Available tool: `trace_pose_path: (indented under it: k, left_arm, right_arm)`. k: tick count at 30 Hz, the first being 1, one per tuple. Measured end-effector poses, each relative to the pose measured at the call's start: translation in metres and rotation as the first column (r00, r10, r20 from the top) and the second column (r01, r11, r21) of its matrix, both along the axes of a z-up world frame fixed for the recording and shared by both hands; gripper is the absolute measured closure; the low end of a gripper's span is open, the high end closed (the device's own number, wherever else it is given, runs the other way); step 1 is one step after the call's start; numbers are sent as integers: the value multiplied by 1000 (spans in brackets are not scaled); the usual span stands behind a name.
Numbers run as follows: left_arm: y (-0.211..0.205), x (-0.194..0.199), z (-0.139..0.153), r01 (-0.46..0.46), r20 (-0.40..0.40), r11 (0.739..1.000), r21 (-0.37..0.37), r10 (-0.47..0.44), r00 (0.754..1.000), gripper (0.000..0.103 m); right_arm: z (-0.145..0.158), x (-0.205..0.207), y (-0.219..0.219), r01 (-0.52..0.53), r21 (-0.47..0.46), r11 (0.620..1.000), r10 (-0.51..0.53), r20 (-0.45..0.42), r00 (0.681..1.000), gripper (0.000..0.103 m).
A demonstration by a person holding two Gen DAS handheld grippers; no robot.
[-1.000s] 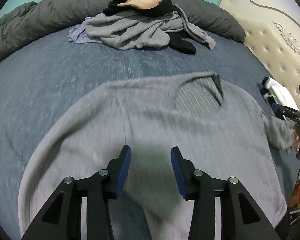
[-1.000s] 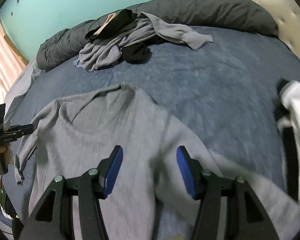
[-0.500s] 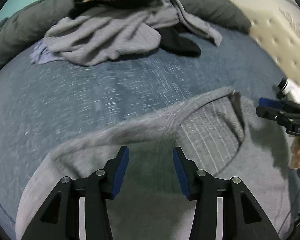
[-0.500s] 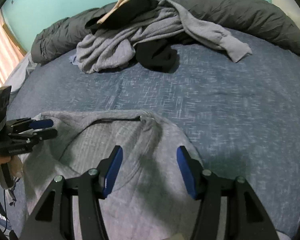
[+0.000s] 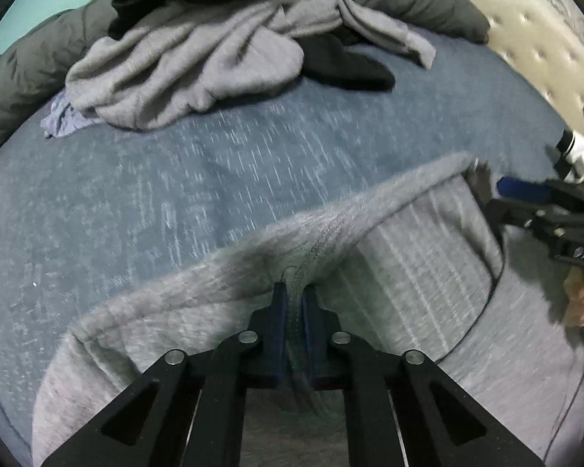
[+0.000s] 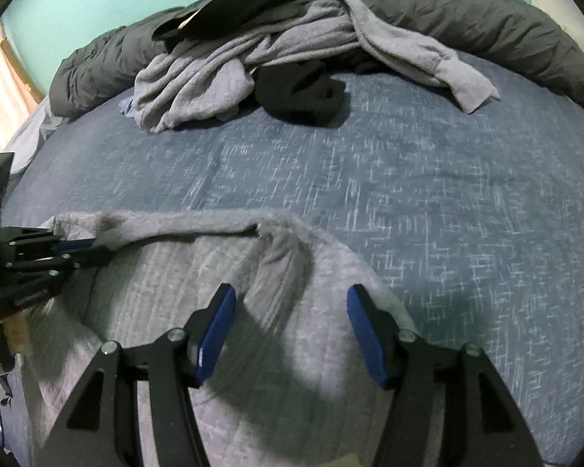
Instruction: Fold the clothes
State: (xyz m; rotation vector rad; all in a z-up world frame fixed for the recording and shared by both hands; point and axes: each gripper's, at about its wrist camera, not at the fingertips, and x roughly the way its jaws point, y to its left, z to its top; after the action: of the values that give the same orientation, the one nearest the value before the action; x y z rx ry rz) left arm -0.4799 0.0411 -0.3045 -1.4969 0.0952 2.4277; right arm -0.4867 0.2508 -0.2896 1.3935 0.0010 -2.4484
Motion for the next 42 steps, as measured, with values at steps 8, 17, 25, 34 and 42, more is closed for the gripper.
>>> trace_pose_path:
  k: [8, 17, 25, 34, 42]
  left_arm:
    - [-21, -30, 31, -92, -13, 985, 147, 95, 995, 96]
    - [-18, -48, 25, -96, -13, 990, 102, 98, 995, 96]
    - [-17, -73, 13, -125, -27, 991, 51, 126, 992, 96]
    - [-8, -88, -23, -123, 4, 992, -11, 123, 992, 94]
    - [-44, -74, 20, -184, -23, 969, 162, 190, 981, 46]
  right_arm:
    - [3, -20, -8, -13, 12, 1000, 13, 0, 1000, 43]
    - [11, -47, -19, -3, 64, 998, 4, -15, 1000, 99]
    - [26, -86, -27, 56, 127, 990, -51, -48, 998, 100]
    - [-16, -111, -33, 53, 149, 987, -58, 34, 998, 99]
    - [9, -90, -1, 91, 85, 992, -91, -10, 996, 38]
